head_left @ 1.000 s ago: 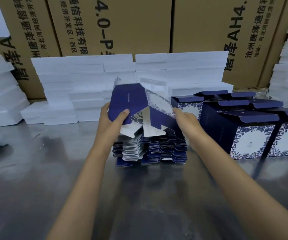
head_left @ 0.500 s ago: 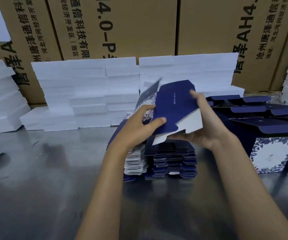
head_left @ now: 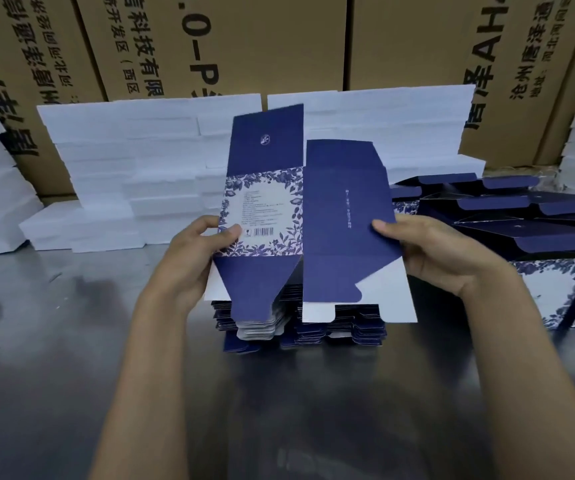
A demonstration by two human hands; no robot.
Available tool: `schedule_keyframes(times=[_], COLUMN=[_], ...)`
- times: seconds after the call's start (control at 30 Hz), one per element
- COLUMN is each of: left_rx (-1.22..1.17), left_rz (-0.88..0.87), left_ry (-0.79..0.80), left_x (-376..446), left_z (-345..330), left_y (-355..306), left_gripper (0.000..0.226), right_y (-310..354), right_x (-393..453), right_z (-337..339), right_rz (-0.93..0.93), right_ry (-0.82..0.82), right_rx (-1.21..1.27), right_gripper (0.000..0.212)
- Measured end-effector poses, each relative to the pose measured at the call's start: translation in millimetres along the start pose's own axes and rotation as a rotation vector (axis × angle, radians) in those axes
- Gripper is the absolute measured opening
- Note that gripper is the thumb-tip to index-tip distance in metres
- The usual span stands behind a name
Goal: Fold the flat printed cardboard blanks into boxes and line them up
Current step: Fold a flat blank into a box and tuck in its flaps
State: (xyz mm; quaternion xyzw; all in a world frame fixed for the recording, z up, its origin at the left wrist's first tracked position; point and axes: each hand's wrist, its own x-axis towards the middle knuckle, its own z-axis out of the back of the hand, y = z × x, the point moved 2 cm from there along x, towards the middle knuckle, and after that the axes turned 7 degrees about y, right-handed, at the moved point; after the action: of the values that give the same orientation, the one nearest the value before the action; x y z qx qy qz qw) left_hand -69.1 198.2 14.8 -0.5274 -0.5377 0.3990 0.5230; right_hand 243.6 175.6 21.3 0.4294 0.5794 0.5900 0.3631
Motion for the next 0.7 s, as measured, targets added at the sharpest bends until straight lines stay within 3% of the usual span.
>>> schedule_keyframes(times=[0.17, 0.23, 0.37, 0.47, 0.57, 0.7], left_rx=[0.025, 0.024, 0.1, 0.13, 0.166, 0.383], left_rz=[-0.018, 0.008, -0.019, 0.011, 0.121, 0.113], left_ry=[0.132, 0.144, 0.067, 0.056, -0.014, -0.269], left_x=[-4.9, -8.4, -8.9, -6.2, -5.1, -1.2], left_z=[-2.7, -7.9, -20.8, -27.1, -26.1, -25.7], left_y=[-3.0, -5.5, -7.1, -8.0, -11.1, -15.3], left_gripper=[0.015, 0.033, 0.018, 0.022, 0.039, 0.038], right_y=[-0.2, 1.3, 0.7, 0.5, 2.0, 3.8], right_x=[-1.9, -5.0, -2.3, 2.7, 2.8, -1.0], right_z=[7.6, 7.1, -2.3, -6.4, -6.9, -10.9], right_rz=[-0.022, -0.069, -0.124, -0.114, -0.095, -0.146], right_ry=[-0.058, -0.026, -0.084, -0.187, -0.209, -0.105], right_rx=[-0.008, 0.008, 0.083, 0.112, 0.065, 0.047], right_gripper=[0.028, 0.032, 0.041, 0.03, 0.026, 0.031])
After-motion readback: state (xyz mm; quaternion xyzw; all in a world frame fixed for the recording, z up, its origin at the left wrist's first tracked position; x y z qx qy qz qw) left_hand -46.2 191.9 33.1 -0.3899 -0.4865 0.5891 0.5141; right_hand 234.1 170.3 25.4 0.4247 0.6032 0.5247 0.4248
